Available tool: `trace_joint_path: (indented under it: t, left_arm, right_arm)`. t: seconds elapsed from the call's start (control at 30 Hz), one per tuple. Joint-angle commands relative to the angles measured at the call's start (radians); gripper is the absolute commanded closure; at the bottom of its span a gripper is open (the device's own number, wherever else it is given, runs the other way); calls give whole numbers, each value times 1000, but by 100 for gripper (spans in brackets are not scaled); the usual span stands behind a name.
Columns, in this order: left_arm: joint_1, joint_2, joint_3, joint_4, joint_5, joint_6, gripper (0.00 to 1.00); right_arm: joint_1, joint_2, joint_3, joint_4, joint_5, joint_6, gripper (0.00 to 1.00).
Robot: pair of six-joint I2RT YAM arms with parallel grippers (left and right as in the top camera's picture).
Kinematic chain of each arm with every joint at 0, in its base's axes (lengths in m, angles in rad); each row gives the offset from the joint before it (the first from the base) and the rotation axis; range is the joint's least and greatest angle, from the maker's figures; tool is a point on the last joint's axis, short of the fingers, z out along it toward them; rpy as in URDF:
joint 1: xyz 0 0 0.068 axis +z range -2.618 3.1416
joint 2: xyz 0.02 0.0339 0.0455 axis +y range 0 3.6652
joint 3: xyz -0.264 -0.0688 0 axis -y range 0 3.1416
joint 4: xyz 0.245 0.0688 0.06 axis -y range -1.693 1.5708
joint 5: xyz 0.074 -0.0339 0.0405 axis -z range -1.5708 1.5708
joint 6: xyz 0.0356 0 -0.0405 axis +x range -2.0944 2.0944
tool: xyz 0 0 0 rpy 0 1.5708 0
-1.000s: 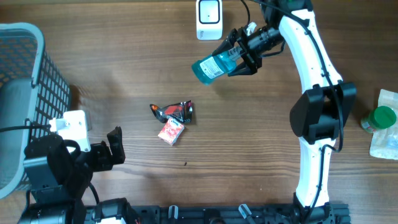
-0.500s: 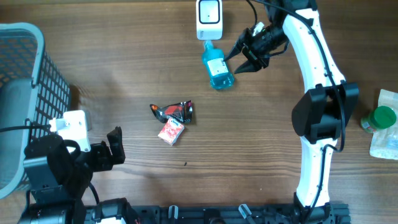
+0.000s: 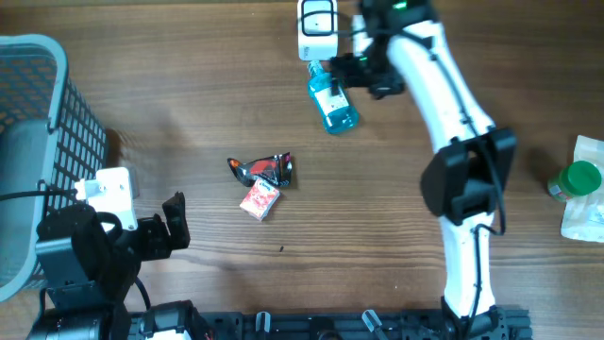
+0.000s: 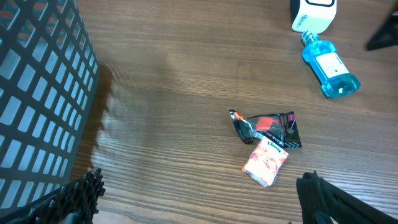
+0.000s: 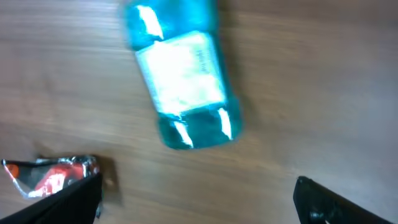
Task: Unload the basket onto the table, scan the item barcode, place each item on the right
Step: 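Set the bottle down below the scanner and open the right gripper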
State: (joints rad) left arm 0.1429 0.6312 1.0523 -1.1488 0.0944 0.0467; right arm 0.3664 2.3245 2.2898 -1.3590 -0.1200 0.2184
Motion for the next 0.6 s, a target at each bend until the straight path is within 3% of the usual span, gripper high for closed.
trace_joint_path:
  t: [0.0,0.2,0.57]
  left_arm:
    - [-6,-2,0,3,5,-10,0]
    - [-6,-2,0,3,5,-10,0]
    - [-6,-2,0,3,5,-10,0]
  right_arm:
    - [97,-14,9,86,192,-62,0]
    - [176,45,9,289,438,-113,0]
    - [133,218,9,430,293,-100,1]
